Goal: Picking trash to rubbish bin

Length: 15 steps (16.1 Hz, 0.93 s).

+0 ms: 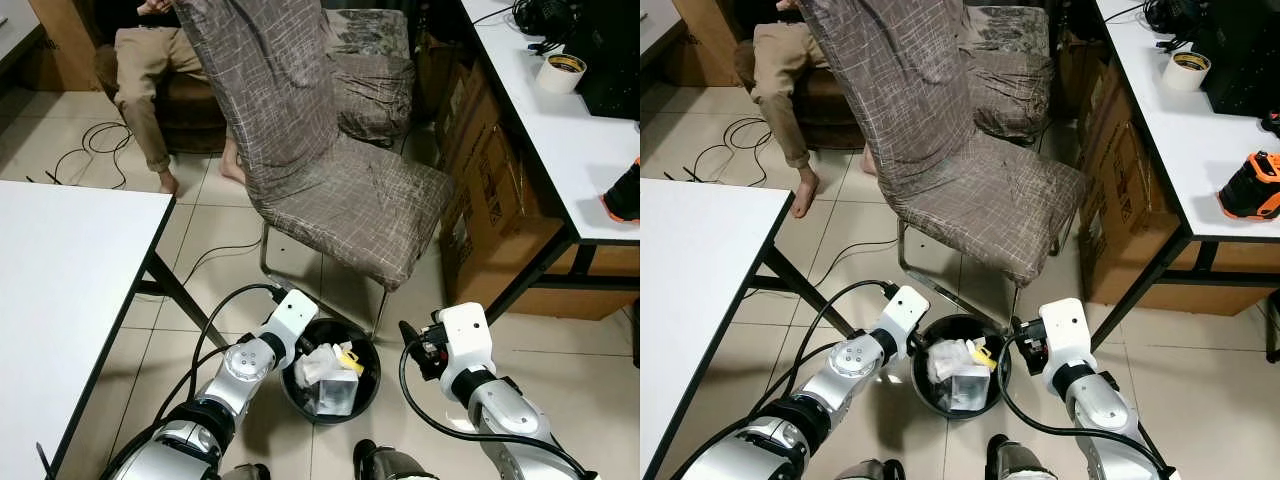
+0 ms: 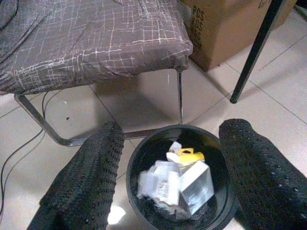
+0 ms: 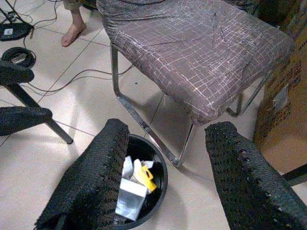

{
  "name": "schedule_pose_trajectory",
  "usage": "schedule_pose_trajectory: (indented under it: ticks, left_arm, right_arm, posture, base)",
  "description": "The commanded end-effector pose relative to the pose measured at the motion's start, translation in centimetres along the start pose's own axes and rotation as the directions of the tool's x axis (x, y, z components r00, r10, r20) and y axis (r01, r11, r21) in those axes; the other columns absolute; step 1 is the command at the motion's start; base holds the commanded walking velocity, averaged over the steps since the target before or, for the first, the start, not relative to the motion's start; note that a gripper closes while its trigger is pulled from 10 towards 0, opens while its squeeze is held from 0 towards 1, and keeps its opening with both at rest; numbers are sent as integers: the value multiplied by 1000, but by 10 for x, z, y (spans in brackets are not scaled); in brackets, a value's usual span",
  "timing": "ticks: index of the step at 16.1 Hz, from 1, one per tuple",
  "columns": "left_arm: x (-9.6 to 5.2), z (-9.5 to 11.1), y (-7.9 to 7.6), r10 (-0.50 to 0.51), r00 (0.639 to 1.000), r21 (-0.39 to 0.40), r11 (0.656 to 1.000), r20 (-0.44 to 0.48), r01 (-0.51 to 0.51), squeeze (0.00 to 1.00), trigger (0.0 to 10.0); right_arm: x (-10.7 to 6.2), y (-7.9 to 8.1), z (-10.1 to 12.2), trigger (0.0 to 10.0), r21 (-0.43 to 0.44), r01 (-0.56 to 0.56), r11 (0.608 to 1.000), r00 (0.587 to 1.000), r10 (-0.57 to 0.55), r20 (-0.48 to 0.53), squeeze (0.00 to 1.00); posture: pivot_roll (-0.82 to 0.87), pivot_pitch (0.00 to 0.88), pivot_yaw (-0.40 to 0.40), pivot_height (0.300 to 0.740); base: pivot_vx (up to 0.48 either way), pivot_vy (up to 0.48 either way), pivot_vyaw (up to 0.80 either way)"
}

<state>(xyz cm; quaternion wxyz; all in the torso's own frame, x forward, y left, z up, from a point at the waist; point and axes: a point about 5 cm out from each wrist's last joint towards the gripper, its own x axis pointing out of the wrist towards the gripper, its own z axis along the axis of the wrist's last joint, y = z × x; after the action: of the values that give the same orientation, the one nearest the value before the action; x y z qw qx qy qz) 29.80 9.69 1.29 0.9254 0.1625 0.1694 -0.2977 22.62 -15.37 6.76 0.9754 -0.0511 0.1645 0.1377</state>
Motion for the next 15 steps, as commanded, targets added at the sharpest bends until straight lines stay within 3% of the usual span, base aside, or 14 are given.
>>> schedule_pose_trajectory:
  ticks: [1,2,3,4,5,6,7,9,11,15]
  left_arm:
    - [1,0,0,-18,1000,9,1000,-6,18,1000,10000]
    - [0,-1,0,-39,999,3,999,-11,39,1000,10000]
    - [-3,-2,2,-53,999,-65,996,8,54,933,10000]
    - [-7,-1,9,-27,998,-168,985,48,35,0,10000]
    - [-13,-1,22,45,997,-263,964,58,-28,0,10000]
    - [-19,1,29,87,993,-296,953,76,-61,0,10000]
    - [-35,4,42,159,982,-342,933,106,-114,0,10000]
    - [-70,10,55,265,956,-321,923,124,-214,0,10000]
    - [-99,28,53,287,946,-332,916,153,-224,0,10000]
    - [-124,57,43,290,936,-285,931,202,-227,0,10000]
  right_arm:
    - [-1,-1,-4,10000,4,-1,1000,1000,1,-28,0]
    - [-1,-1,-3,10000,3,-1,1000,1000,1,-28,0]
    - [-1,-1,-1,10000,1,0,1000,1000,0,-17,0]
    - [-1,-1,2,10000,4,1,1000,1000,-1,-1,0]
    - [0,-2,4,10000,5,14,1000,1000,-14,0,0]
    - [1,-3,7,10000,17,18,1000,1000,-18,0,0]
    - [3,-2,13,10000,38,24,999,1000,-25,19,0]
    - [7,0,21,10000,64,34,997,999,-36,31,0]
    - [8,4,33,10000,61,13,998,998,-16,54,0]
    - [6,1,54,10000,121,49,991,989,-65,133,0]
  posture:
    - [-198,147,15,740]
    - [-198,141,16,740]
    - [-191,134,20,740]
    - [-186,130,20,740]
    - [-170,120,16,740]
    - [-154,111,9,740]
    - [-137,103,2,740]
    - [-92,78,-19,740]
    - [-65,58,-31,740]
    - [-35,44,-45,740]
  base:
    - [0,0,0]
    - [0,0,0]
    - [0,0,0]
    - [0,0,0]
    - [0,0,0]
    - [0,0,0]
    - [0,0,0]
    - [0,0,0]
    - [0,0,0]
    - [0,0,0]
